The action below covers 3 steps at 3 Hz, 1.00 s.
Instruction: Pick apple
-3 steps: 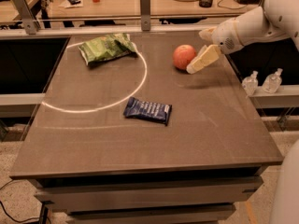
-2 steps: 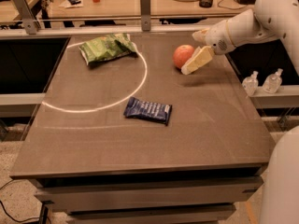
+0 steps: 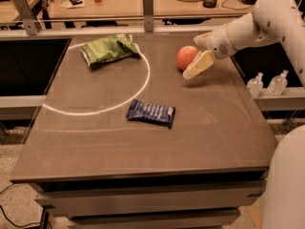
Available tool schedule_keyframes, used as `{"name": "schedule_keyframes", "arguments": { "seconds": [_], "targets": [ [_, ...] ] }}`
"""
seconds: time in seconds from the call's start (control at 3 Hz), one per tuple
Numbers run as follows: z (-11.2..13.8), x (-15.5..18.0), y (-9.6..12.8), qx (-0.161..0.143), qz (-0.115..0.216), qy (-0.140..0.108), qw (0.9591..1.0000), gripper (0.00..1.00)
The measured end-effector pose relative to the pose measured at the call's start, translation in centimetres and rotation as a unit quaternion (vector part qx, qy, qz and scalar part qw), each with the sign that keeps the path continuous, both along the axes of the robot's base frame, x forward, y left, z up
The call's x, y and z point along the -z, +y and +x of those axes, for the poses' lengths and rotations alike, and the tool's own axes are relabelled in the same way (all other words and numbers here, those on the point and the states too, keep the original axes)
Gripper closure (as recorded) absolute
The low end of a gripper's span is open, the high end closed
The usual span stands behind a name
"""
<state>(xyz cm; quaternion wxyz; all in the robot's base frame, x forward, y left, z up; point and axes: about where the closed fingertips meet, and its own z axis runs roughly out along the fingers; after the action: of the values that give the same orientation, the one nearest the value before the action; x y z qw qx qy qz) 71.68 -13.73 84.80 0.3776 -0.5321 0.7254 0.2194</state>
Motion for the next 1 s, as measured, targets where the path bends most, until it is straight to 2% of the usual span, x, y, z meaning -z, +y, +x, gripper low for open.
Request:
{"name": "schedule_keyframes", "arguments": {
  "seconds": [0.33,1.0],
  "targets": [
    [0.08,0.70,0.11,0.001,-0.005,0.004,1.0000,0.16],
    [-0.12,1.07,0.44,-0.004,-0.011,0.005,0.9999,0.64]
  ]
}}
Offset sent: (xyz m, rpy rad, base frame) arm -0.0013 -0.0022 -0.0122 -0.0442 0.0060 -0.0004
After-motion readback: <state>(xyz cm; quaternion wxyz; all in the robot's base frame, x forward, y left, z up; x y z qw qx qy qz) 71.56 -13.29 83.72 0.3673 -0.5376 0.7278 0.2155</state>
